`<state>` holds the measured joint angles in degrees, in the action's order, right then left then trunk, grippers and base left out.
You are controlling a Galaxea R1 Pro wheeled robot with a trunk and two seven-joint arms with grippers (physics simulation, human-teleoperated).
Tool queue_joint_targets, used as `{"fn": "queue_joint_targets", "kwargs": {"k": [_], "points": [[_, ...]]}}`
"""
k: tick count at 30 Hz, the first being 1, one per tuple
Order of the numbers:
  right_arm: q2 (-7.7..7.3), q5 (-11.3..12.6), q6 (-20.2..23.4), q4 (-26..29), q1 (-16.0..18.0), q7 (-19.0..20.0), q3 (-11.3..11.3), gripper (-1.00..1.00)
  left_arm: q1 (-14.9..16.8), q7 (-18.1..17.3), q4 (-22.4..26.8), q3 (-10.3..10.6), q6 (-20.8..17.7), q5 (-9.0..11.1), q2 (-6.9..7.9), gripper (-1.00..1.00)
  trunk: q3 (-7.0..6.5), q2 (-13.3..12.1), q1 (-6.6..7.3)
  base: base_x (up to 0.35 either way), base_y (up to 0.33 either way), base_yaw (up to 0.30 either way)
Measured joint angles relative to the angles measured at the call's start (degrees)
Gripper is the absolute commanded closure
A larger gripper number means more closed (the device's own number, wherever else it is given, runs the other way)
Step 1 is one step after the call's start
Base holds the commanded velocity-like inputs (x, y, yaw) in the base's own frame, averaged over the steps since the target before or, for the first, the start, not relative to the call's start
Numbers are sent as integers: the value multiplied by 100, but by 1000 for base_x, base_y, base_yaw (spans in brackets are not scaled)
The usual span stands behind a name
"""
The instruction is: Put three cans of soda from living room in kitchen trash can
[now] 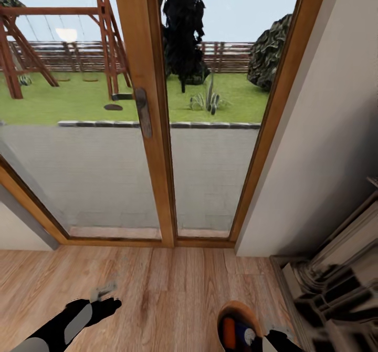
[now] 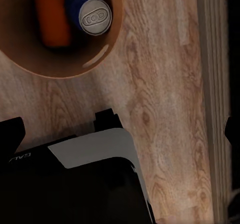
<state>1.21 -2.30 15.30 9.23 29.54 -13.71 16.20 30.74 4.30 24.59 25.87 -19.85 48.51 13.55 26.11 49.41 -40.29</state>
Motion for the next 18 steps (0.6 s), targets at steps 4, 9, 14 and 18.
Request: {"fn": "queue_joint_targets", "kwargs": {"k": [4,9,14,18], "points": [[-35,1,-157,-16,-103,0,5,-100,-1,-275,-440,202,378,1,-118,-100,-72,-160,88,0,0,0],[-54,1,-408,-26,-273,6,6,-100,-24,-406,-828,296,731,-6,-247,-100,-162,-361,198,0,0,0],[-57,2,-569,-32,-378,8,7,-100,-136,-430,-935,384,860,-7,-275,-100,-251,-561,308,0,0,0],[-59,2,-681,-34,-503,13,7,-100,-230,-436,-988,516,933,-3,-300,-100,-323,-722,395,0,0,0]]}}
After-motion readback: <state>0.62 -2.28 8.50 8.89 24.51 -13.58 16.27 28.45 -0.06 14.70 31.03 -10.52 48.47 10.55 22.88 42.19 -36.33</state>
